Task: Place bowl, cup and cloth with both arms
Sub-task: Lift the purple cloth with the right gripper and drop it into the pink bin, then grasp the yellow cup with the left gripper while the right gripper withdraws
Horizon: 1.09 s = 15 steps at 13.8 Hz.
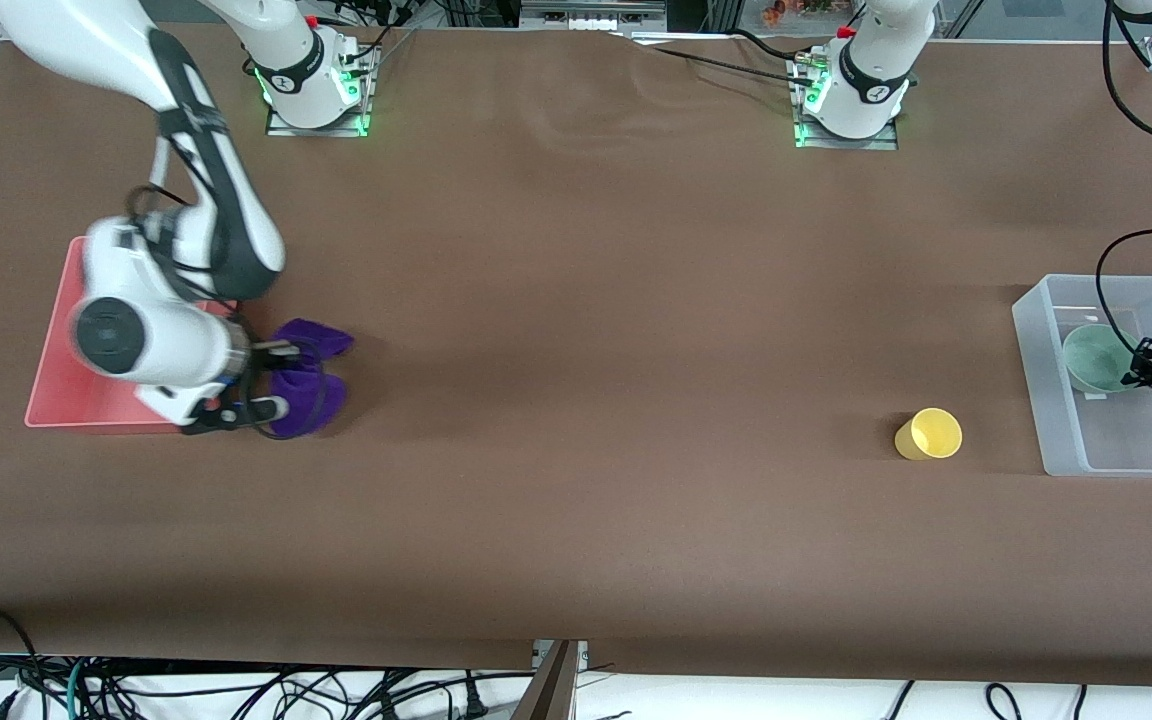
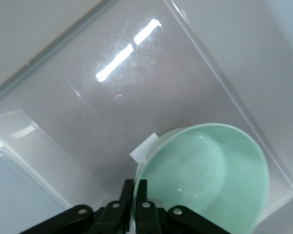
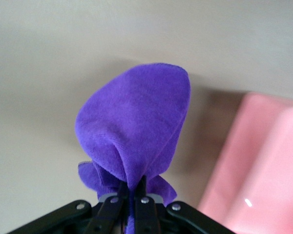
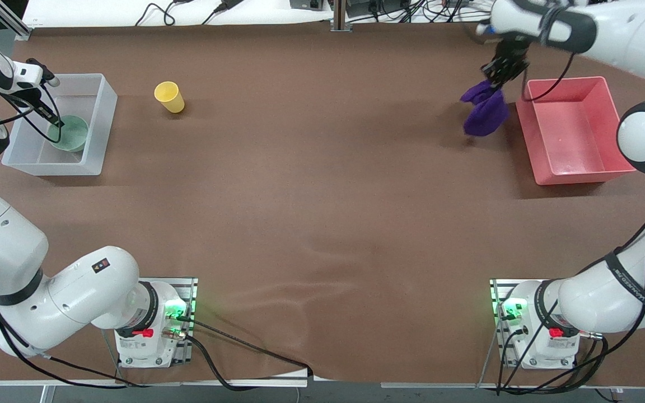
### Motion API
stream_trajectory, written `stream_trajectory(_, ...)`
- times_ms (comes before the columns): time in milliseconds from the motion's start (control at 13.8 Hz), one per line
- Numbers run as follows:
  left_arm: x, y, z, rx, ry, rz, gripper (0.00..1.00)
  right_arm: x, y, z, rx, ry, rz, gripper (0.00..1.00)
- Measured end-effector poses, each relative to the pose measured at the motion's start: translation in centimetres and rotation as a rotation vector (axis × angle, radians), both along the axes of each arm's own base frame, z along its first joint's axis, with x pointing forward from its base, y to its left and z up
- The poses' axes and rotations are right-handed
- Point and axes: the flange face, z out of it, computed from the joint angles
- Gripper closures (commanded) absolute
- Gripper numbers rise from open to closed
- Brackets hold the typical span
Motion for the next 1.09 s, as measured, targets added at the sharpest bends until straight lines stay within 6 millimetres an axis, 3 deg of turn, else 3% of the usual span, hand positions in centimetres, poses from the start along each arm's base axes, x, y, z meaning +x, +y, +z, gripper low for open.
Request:
stream_trajectory(145, 1.2, -0.8, 2.2, 0.001, -0.022, -0.015, 0.00, -0.2, -4.5, 6.9, 0.002, 0.081, 0.037, 1.00)
stream_trajectory(217, 2.0, -1.9, 4.4, -0.005, -0.032, -0.034, 0.00, -0.7, -7.3, 9.1, 0.006, 0.115, 0.050, 1.00)
stream_trajectory(362, 3.9, -5.8, 9.7, -0.016, -0.057, -0.067, 0.00, -1.5, -13.5, 10.4, 0.019, 0.156, 0.073, 1.00)
stream_trajectory(507, 5.6, -11.3, 13.4, -0.031, -0.056, -0.042, 0.00, -2.5, -19.4, 8.3, 0.043, 0.198, 0.099, 1.00)
stream_trajectory(580, 6.5, -14.1, 14.1, -0.038, -0.054, -0.008, 0.00, -3.1, -21.7, 6.3, 0.052, 0.212, 0.106, 1.00)
stream_trajectory(652, 7.4, -17.0, 14.2, -0.042, -0.050, 0.041, 0.00, -3.6, -23.4, 3.8, 0.057, 0.223, 0.109, 1.00)
stream_trajectory(797, 8.7, -22.7, 13.3, -0.039, -0.024, 0.154, 0.00, -4.6, -24.7, -1.5, 0.055, 0.231, 0.109, 0.95)
stream_trajectory(870, 9.1, -25.2, 12.5, -0.035, -0.007, 0.211, 0.00, -5.0, -24.8, -3.6, 0.051, 0.227, 0.114, 0.28)
stream_trajectory(942, 9.3, -27.2, 11.4, -0.031, 0.015, 0.266, 0.00, -5.3, -24.8, -5.2, 0.051, 0.221, 0.117, 0.00)
stream_trajectory(1087, 9.6, -28.8, 8.5, -0.030, 0.054, 0.360, 0.12, -5.4, -24.6, -5.5, 0.073, 0.199, 0.107, 0.00)
